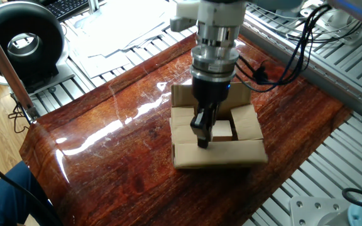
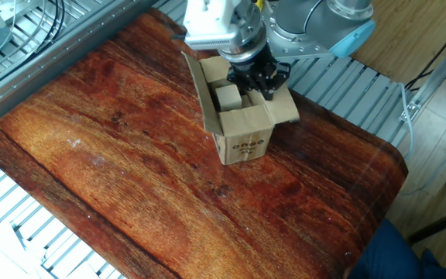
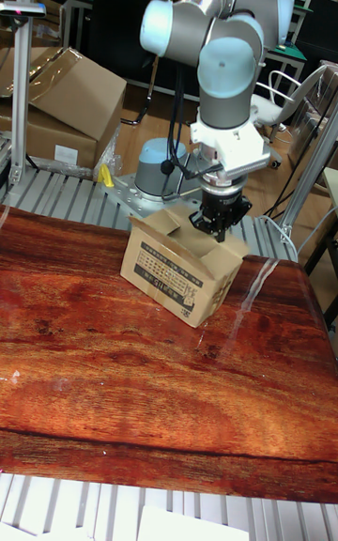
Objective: Open a box
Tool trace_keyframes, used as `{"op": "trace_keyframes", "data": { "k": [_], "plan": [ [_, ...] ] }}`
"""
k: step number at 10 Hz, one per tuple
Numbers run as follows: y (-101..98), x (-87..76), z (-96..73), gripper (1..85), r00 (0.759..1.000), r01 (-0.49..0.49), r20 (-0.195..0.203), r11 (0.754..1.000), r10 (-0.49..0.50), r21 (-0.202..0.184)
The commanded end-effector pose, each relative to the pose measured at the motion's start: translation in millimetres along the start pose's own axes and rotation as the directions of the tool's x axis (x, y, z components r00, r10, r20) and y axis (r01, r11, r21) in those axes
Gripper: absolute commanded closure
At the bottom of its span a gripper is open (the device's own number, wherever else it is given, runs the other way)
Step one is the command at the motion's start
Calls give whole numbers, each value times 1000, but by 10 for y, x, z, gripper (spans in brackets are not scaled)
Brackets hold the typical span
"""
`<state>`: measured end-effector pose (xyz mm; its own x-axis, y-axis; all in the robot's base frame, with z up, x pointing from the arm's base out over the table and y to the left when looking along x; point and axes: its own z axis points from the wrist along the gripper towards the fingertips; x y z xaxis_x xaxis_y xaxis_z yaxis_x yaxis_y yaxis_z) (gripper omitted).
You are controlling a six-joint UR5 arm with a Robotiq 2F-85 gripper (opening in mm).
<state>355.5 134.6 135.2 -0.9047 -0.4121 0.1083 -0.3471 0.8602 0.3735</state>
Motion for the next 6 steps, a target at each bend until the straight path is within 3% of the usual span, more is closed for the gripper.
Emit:
{"op": "trace_keyframes", "data": {
  "k": [1,4,6],
  "plan": [
    [-36,-122,128,847,999,12,40,1000,-13,5],
    [-10,23,-19,847,1000,12,0,1000,-12,2],
    [-29,129,-227,847,999,21,-36,1000,-22,-8]
  ]
}}
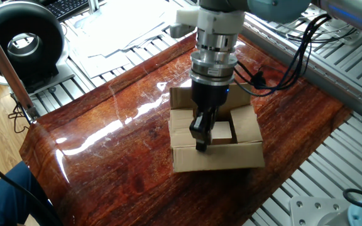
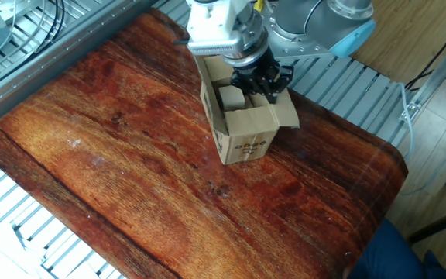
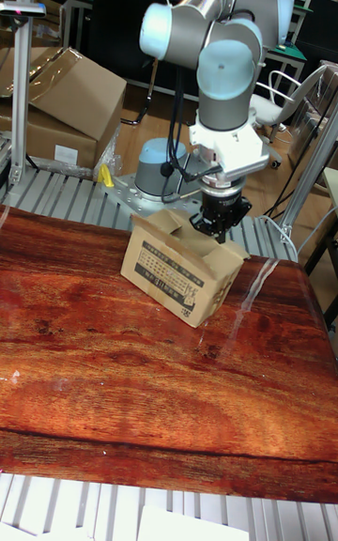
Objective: Open a box
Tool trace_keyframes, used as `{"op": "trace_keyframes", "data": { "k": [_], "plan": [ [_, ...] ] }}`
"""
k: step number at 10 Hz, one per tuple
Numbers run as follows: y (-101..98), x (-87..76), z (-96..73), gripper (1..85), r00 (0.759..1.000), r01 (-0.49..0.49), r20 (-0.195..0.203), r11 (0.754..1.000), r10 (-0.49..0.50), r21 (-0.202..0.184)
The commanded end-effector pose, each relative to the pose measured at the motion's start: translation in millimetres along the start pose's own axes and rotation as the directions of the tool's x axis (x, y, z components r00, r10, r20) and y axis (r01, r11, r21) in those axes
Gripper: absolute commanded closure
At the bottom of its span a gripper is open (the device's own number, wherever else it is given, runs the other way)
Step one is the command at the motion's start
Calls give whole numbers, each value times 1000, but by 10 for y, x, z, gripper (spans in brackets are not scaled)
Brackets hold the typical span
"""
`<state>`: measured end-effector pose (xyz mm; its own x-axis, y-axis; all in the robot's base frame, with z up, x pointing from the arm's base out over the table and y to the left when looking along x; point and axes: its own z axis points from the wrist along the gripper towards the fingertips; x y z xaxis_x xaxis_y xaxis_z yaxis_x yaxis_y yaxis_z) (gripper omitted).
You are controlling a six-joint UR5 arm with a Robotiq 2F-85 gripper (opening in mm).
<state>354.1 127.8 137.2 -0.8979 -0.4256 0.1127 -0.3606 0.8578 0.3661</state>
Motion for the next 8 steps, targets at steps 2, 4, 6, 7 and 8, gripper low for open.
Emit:
{"op": "trace_keyframes", "data": {
  "k": [2,4,6,7,8],
  "plan": [
    [-100,124,-428,847,997,36,-70,999,-36,5],
    [-400,107,-546,847,990,120,-88,989,-113,86],
    [-820,55,-535,847,976,210,-94,956,-194,206],
    [-959,44,-492,847,971,237,-91,942,-221,238],
    [-1002,75,-415,847,967,253,-88,938,-239,235]
  ]
}}
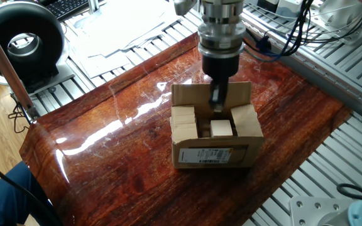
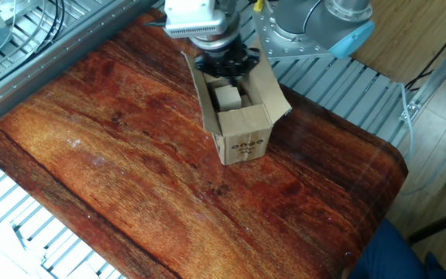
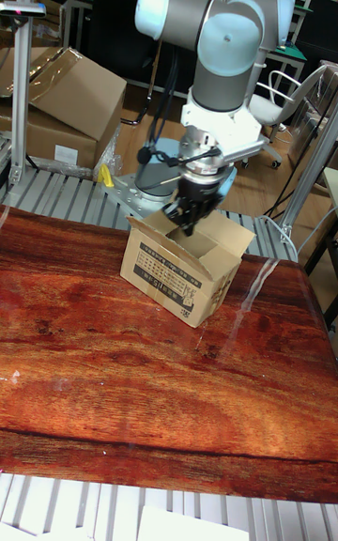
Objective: Open a box
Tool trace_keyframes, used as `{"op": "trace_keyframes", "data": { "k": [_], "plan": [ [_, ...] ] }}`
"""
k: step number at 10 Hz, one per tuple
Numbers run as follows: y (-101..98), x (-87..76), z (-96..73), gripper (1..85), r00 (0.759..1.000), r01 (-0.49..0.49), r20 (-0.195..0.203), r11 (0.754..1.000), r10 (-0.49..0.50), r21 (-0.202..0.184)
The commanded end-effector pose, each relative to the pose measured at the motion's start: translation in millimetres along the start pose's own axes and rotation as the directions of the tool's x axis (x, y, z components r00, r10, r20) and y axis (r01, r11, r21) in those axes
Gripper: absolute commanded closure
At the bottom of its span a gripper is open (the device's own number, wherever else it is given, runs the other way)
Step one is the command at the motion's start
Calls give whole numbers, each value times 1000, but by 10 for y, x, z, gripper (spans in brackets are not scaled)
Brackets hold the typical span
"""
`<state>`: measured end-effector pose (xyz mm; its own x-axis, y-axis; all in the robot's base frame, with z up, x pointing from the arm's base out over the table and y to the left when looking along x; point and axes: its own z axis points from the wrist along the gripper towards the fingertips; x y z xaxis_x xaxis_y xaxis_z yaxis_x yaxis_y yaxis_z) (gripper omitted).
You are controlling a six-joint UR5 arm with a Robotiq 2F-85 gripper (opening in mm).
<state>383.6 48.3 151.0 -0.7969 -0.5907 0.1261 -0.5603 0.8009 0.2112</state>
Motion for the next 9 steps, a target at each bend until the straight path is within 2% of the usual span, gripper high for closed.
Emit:
{"op": "trace_keyframes", "data": {
  "k": [1,2,3,4,6,9],
  "plan": [
    [-286,144,118,847,996,91,-19,993,-90,77],
    [-265,251,162,847,993,108,-44,991,-105,74],
    [-263,303,206,847,992,116,-50,990,-112,79],
    [-302,332,247,847,992,123,-52,987,-118,100],
    [-221,271,282,847,995,92,-43,992,-88,86],
    [-244,249,381,847,994,103,-52,988,-97,117]
  ]
}}
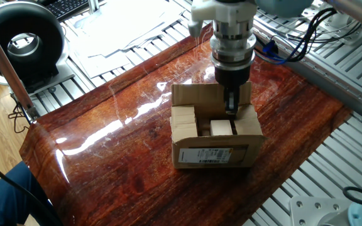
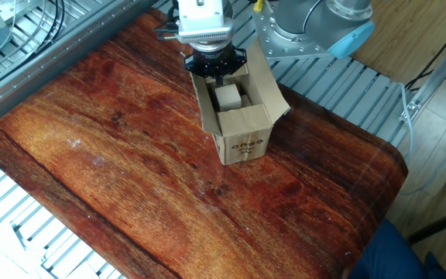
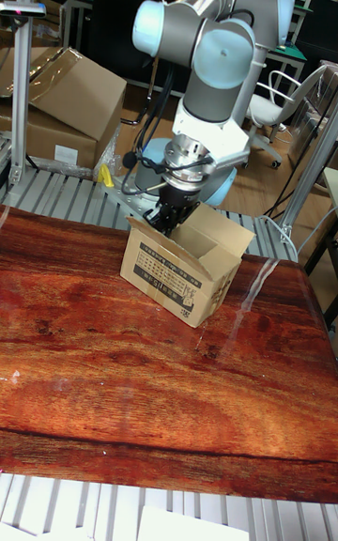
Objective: Open a box
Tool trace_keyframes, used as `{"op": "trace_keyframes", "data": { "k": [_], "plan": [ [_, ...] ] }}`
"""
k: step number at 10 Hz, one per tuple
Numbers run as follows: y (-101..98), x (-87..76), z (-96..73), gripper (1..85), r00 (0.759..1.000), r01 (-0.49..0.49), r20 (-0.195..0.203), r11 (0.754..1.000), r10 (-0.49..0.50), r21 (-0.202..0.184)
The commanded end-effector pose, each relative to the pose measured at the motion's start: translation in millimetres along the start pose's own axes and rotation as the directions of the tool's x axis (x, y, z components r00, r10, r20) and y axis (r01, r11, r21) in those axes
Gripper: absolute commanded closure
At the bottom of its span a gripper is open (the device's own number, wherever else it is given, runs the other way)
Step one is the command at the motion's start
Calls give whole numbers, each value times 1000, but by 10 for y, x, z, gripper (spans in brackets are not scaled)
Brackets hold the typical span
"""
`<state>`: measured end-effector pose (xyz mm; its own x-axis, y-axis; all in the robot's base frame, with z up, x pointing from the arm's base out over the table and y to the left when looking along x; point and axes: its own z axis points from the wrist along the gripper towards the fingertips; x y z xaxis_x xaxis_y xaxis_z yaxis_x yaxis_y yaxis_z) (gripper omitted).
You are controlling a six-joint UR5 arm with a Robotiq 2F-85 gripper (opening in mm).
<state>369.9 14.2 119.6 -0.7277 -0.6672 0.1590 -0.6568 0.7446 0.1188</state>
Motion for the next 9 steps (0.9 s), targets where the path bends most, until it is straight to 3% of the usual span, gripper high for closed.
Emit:
{"op": "trace_keyframes", "data": {
  "k": [1,4,9],
  "plan": [
    [33,-11,103,847,1000,4,-7,1000,-4,18],
    [111,-37,198,847,1000,-5,-12,1000,5,13],
    [92,145,178,847,997,51,-54,999,-50,5]
  ]
}}
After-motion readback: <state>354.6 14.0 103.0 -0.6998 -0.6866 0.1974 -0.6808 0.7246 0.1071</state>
